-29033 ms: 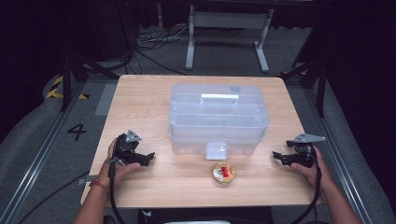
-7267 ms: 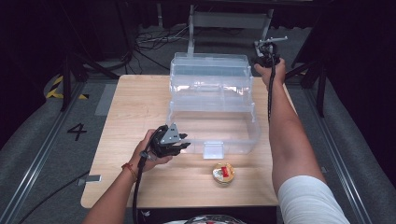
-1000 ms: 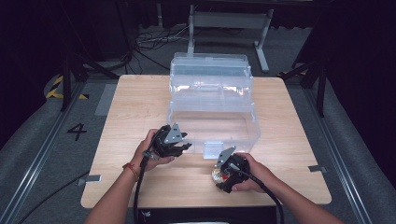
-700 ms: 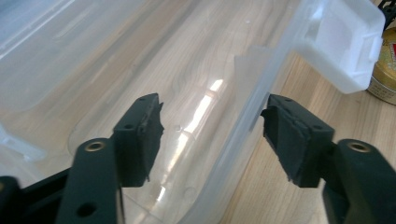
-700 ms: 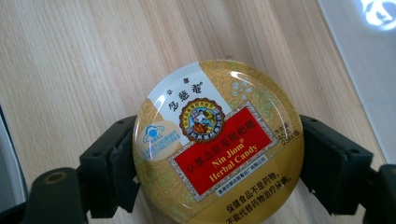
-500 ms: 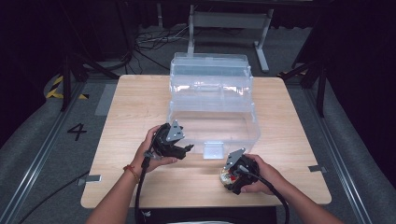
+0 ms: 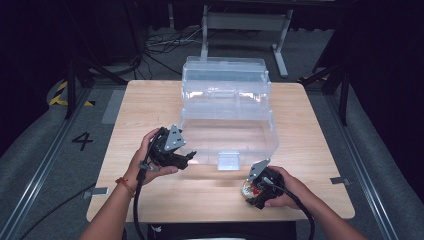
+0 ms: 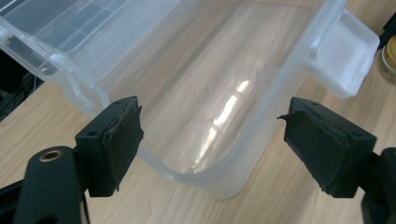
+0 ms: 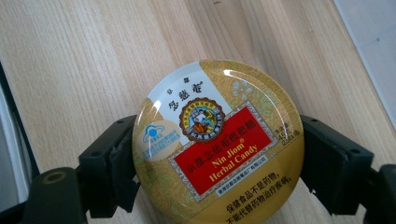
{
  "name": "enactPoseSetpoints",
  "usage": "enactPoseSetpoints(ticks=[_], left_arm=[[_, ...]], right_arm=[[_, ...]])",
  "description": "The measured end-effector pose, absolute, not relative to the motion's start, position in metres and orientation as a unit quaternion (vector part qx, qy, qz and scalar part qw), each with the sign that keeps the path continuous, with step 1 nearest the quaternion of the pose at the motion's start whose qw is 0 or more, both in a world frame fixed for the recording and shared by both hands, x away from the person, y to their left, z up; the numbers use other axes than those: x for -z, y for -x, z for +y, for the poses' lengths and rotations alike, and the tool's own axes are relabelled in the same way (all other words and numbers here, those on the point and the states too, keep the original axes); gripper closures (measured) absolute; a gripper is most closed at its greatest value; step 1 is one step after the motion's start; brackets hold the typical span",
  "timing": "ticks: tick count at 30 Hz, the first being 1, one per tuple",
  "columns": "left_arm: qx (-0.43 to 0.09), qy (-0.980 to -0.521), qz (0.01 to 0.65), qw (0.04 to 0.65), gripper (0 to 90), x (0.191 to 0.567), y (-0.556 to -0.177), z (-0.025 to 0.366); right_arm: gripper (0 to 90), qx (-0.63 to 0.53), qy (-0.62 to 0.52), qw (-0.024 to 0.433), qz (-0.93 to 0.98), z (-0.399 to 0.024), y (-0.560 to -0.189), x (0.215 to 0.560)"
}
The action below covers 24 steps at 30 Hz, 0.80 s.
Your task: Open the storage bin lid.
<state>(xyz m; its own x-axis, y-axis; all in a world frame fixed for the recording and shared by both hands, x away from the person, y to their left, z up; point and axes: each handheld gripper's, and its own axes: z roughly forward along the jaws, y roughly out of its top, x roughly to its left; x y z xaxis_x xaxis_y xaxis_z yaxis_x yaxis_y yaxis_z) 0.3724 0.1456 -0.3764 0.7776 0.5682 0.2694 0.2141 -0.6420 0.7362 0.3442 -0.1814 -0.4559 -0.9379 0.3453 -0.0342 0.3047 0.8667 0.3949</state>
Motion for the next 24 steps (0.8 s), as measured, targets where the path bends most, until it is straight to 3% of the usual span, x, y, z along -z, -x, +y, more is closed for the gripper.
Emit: enactPoseSetpoints(ticks=[10,19,24], left_arm=[[-0.247,-0.870,0.232,0.358,18.8,0.376,-0.347,0.180],[-0.183,-0.887,0.283,0.316,19.2,0.435,-0.345,0.210],[-0.154,-0.884,0.315,0.310,20.0,0.459,-0.353,0.221]], right_arm=[[17.8,-0.196,-0.174,0.058,0.963,-0.182,-0.344,0.456],[16.1,-0.181,-0.176,0.043,0.967,-0.168,-0.350,0.456],[20.4,-0.170,-0.179,0.036,0.968,-0.162,-0.353,0.455]])
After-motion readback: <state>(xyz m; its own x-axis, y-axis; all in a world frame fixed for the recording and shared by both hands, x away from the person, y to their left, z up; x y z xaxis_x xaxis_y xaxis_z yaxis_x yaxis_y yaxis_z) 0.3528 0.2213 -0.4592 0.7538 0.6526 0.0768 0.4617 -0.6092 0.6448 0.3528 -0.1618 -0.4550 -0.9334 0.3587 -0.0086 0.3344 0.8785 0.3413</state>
